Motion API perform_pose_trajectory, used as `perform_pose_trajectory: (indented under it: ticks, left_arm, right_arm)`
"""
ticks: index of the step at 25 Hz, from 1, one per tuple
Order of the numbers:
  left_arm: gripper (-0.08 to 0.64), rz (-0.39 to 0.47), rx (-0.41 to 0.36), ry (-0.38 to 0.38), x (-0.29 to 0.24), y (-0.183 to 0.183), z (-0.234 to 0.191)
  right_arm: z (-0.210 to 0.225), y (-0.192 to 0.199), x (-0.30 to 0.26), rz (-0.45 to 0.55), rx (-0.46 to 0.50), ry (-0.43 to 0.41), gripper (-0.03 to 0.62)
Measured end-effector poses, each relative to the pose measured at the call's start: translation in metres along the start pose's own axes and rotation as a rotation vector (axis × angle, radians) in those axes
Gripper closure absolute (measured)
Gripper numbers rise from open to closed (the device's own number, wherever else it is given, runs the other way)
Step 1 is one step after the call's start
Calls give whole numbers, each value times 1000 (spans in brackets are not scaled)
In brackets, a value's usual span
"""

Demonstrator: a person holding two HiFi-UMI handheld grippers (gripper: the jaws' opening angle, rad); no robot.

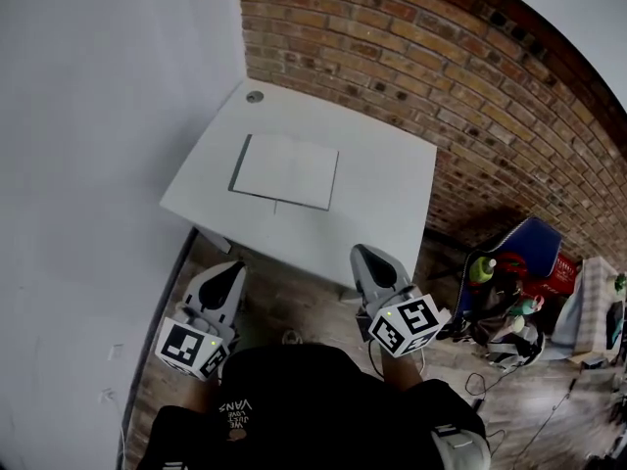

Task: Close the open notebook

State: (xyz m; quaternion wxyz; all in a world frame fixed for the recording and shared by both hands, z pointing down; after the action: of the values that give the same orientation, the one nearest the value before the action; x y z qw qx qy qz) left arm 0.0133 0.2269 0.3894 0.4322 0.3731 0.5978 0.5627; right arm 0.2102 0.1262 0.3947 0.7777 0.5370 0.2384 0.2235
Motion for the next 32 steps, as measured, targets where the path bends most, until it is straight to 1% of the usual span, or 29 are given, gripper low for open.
perform_pose_trajectory:
  ticks: [3,8,12,17,25,32]
  left_arm:
    - [549,6,1,21,-12,-2,-12]
    - [549,9,11,71,-34,-4,-31]
    - [549,6,8,115,-53,-8,-54]
    - [549,-12,2,159,-74,-16,-91]
    - [549,-12,-5,245,-98,-20,-150]
    - [549,-8,-14,334,-116,-22,-199]
  right_arm:
    - [4,-2,-5,9,0,24,594]
    - [14,-5,-13,9,-8,90,594]
    - [20,-12,-31,26,-1,137,594]
    - [16,-23,-64,45,-12,176,594]
    - [8,-31,-111,72,-31,254,594]
    - [0,-32,-149,93,-44,350,594]
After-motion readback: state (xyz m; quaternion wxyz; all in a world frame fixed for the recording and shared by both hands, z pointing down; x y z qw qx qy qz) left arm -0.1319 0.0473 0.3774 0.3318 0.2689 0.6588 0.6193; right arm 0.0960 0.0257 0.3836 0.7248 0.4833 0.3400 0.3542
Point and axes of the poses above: the fingertips, and each gripper's own axes: x backward along the fingers, z to its right, y out of its underside, the point moved 2 cm from there along x, backward along the fingers, and after that the axes turned 6 degrees about -x, right-handed, at the moved point
